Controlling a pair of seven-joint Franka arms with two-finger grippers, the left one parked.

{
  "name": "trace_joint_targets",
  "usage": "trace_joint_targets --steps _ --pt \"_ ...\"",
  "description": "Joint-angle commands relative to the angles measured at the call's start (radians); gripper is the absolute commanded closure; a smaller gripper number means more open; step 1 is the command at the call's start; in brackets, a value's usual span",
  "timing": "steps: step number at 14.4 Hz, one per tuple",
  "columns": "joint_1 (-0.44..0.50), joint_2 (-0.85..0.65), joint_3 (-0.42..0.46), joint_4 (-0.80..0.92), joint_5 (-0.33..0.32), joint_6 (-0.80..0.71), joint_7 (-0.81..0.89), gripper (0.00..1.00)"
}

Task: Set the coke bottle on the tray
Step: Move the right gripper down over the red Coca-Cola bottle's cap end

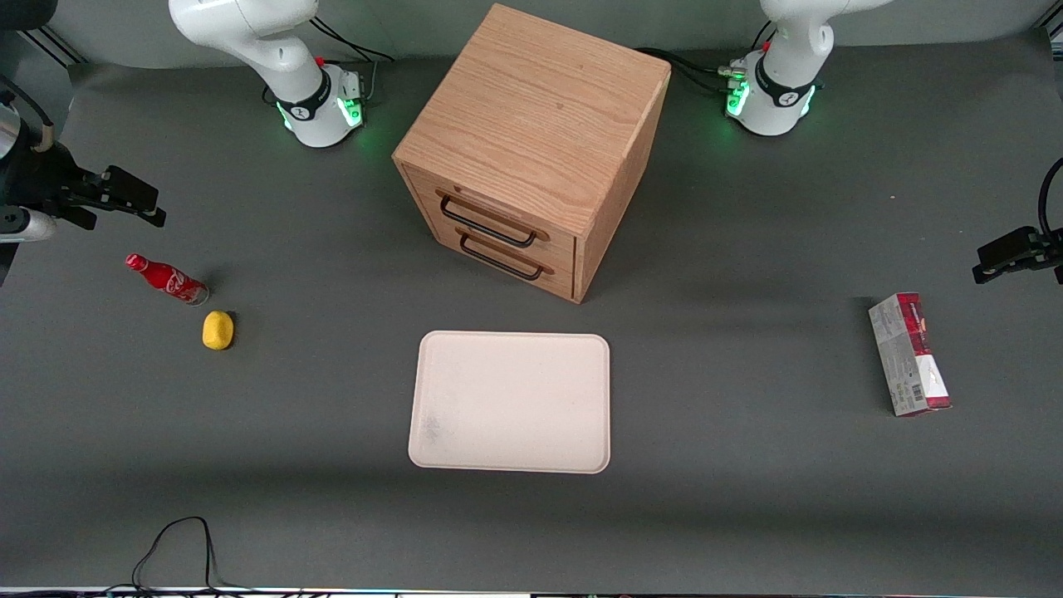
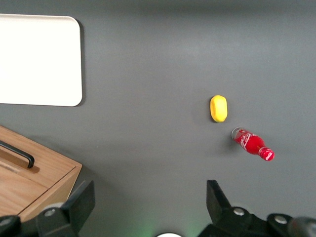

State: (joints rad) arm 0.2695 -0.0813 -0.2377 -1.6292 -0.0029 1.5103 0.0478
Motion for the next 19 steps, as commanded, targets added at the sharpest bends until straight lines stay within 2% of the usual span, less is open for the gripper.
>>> trace_joint_targets --steps 1,5,7,8,9,13,17,19 --pt "-0.001 0.017 0.003 0.032 0.017 -0.032 0.021 0.00" --pt "-0.004 0.017 -0.014 0.020 0.008 -0.032 -0.014 0.00" --pt "-0.003 0.003 -0.072 -0.045 -0.009 -0.032 -0.106 0.00" --pt "-0.003 -0.011 -0.112 -0.090 -0.050 -0.006 -0.127 0.00" --pt "-0.003 -0.026 -0.156 -0.147 -0.081 0.049 -0.187 0.00" --pt "-0.003 -0.100 -0.329 -0.417 -0.120 0.308 -0.370 0.00" --pt "-0.001 -0.094 -0.458 -0.627 -0.121 0.588 -0.494 0.00" --pt "-0.003 -0.081 -0.485 -0.694 -0.120 0.668 -0.510 0.00"
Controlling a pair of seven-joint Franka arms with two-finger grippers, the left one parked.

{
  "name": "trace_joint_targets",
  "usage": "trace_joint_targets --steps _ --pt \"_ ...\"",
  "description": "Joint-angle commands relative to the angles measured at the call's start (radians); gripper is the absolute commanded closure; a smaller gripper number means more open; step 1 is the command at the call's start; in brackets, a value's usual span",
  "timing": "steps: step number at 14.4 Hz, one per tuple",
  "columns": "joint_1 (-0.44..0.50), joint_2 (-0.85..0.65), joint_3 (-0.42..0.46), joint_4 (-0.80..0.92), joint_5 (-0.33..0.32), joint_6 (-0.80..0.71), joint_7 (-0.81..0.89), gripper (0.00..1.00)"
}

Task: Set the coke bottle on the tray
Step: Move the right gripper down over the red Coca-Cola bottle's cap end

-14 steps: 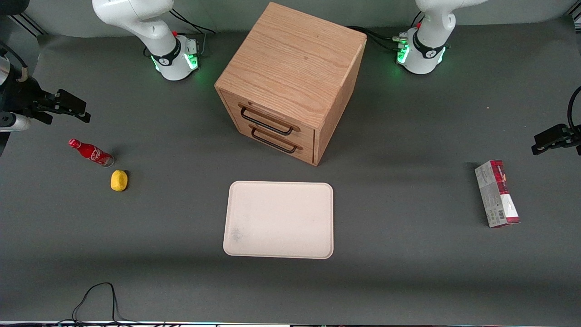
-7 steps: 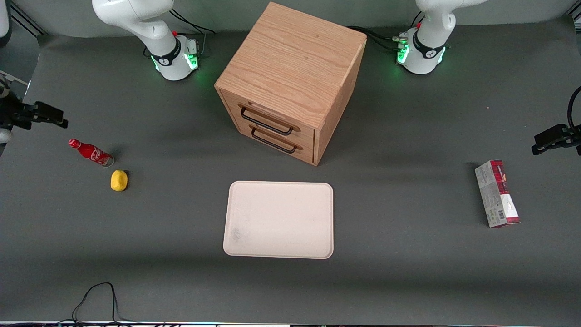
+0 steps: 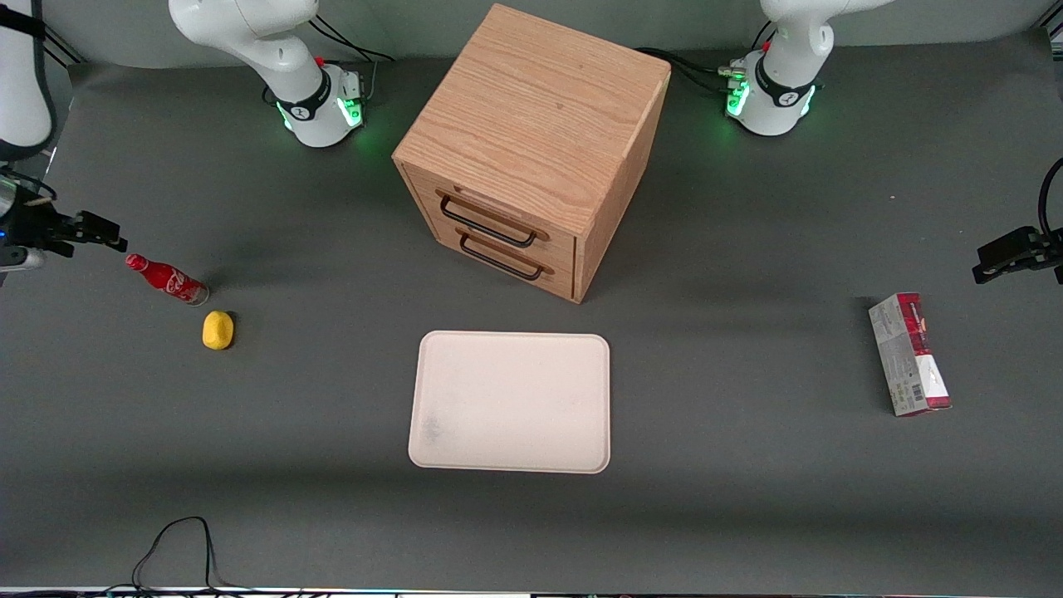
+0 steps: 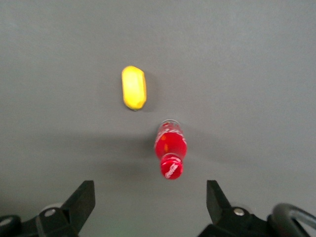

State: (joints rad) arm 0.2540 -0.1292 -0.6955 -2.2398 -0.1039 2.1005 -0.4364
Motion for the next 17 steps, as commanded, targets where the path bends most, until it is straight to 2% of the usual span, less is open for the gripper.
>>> trace_joint_targets --steps 1,5,12,13,15,16,17 --pt "0.013 -0.033 -0.036 -0.125 -0.020 0.128 -0.028 0.00" --pt "0.013 0.023 -0.071 -0.230 -0.019 0.318 -0.085 0.00" --pt "0.010 0.097 -0.087 -0.228 0.009 0.391 -0.142 0.00" --pt "0.010 0.102 -0.087 -0.228 0.015 0.391 -0.142 0.05" --pt "0.010 0.102 -0.087 -0.227 0.021 0.391 -0.171 0.37" --pt "0.010 0.102 -0.087 -0.224 0.021 0.391 -0.174 0.47" --pt "0.010 0.102 -0.085 -0.219 0.021 0.389 -0.174 0.51"
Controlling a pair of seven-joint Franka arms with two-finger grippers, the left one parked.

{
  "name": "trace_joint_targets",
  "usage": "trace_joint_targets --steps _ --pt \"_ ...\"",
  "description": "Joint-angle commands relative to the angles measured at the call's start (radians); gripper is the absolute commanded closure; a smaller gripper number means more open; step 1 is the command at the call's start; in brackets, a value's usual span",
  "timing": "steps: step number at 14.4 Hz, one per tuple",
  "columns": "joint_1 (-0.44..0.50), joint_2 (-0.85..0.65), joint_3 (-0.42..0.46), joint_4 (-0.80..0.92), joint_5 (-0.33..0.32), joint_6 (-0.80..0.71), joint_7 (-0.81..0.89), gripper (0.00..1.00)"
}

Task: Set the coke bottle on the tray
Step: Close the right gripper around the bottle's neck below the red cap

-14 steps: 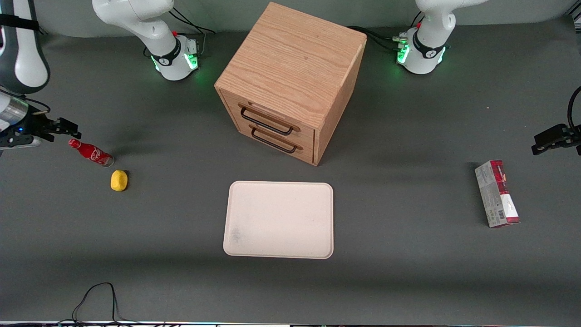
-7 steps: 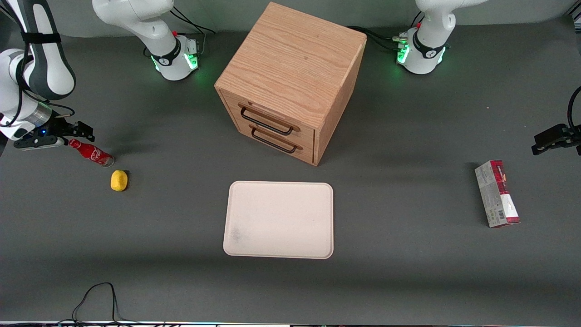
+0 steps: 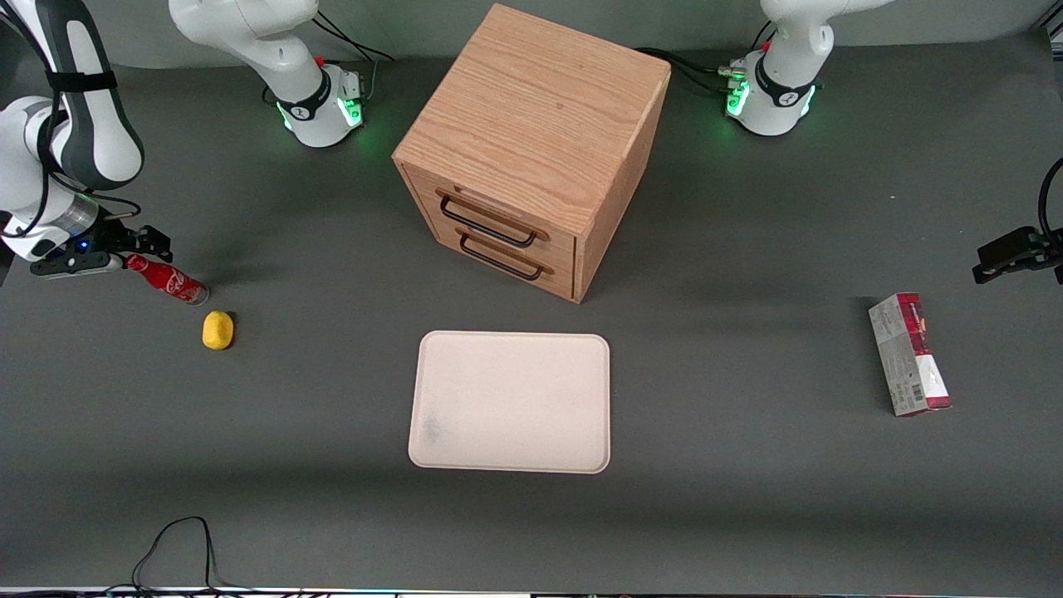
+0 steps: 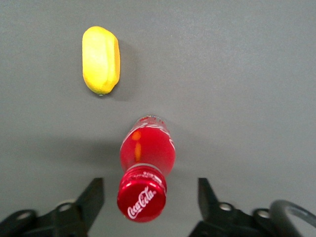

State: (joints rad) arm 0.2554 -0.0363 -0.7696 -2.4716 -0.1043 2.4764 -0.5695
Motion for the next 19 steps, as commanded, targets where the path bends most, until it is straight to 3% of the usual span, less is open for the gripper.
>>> trace_joint_targets --steps 1,9,12,13,17,19 --pt "0.010 0.009 -0.008 0.016 0.023 0.012 -0.041 0.51" --pt "0.015 0.007 0.003 0.020 0.043 0.004 -0.041 0.55" --pt "0.016 0.007 0.013 0.029 0.078 -0.014 -0.053 0.55" --pt "0.016 0.006 0.013 0.034 0.078 -0.016 -0.055 0.59" --pt "0.016 0.006 0.018 0.037 0.078 -0.017 -0.056 0.97" --pt "0.018 0.003 0.026 0.049 0.078 -0.043 -0.053 1.00"
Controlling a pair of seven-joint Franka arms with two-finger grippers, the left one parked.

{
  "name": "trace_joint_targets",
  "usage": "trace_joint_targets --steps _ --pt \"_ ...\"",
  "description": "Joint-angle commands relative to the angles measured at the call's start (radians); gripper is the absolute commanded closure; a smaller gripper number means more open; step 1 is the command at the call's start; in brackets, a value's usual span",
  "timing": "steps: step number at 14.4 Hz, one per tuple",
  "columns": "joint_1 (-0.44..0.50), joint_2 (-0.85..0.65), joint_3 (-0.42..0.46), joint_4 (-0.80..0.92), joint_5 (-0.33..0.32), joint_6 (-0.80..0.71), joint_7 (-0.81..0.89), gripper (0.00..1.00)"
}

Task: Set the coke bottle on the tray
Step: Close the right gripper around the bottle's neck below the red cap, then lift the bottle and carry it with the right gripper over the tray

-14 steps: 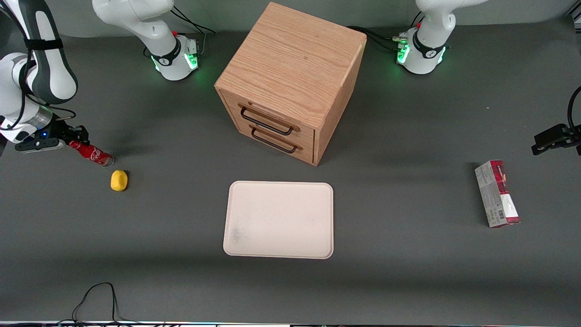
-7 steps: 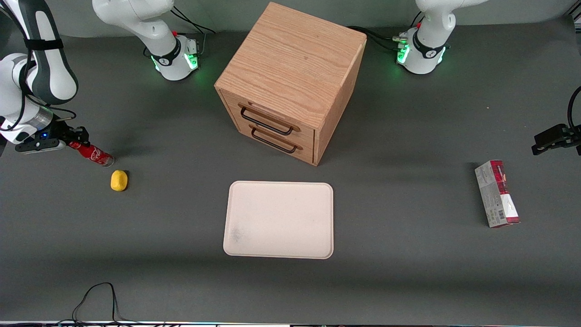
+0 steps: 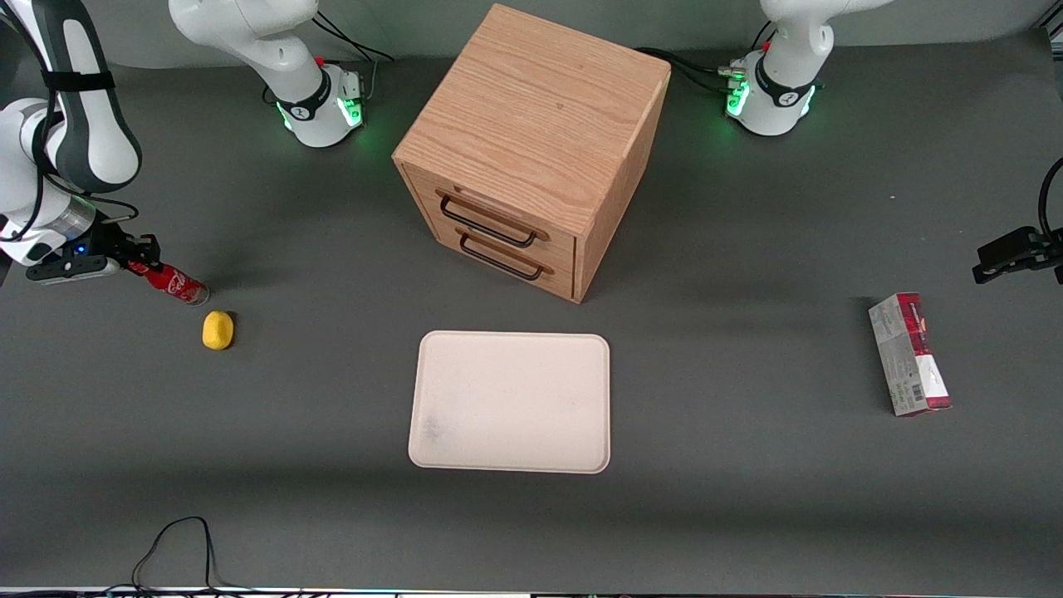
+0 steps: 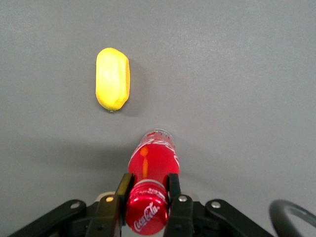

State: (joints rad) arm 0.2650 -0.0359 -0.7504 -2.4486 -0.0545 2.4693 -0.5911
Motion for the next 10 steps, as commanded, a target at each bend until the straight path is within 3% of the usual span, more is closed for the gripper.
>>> trace_joint_targets --steps 1,4,10 --pt "0.008 0.002 0.028 0.066 0.033 -0.097 -0.024 1.00" --pt "0.008 0.016 0.087 0.248 0.100 -0.362 -0.013 1.00" --pt "0.008 0.092 0.291 0.679 0.099 -0.705 0.169 1.00"
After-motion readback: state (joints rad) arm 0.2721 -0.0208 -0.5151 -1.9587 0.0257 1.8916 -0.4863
